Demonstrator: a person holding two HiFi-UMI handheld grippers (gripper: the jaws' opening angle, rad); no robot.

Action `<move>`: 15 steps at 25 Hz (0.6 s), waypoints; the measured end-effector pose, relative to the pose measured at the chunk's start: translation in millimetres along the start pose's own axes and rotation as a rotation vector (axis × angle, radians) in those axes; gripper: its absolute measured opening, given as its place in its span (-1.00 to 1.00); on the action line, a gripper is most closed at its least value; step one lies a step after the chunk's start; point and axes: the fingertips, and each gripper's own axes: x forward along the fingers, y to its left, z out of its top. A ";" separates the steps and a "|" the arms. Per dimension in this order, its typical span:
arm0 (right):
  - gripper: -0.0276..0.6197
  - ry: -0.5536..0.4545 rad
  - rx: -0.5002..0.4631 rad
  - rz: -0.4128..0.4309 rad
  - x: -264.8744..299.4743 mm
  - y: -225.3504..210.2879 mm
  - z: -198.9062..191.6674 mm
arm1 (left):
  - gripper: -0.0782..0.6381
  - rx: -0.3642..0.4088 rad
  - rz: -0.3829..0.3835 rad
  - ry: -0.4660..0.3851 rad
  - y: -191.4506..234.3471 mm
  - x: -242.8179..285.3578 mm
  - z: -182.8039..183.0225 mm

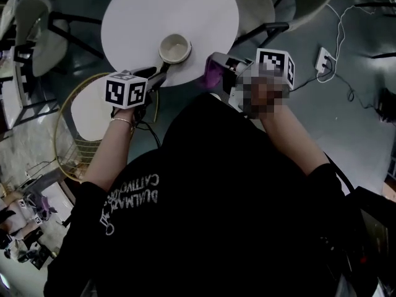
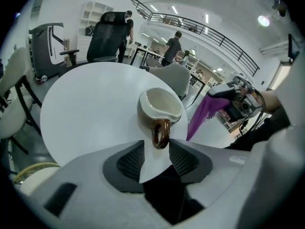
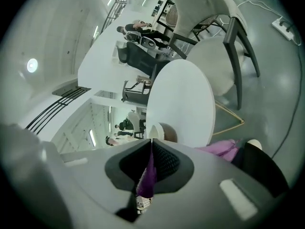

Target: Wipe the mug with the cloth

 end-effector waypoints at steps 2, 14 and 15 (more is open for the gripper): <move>-0.86 0.011 -0.034 0.022 0.0 7.6 11.4 | -0.32 -0.022 0.020 -0.008 2.0 -7.4 -4.8; -0.86 -0.002 -0.151 0.331 19.4 119.3 59.8 | -0.67 -0.306 -0.042 -0.574 3.1 -114.3 63.7; -0.86 -0.010 -0.174 0.368 17.4 135.7 62.0 | -0.75 -0.276 -0.067 -0.625 -3.5 -125.5 75.9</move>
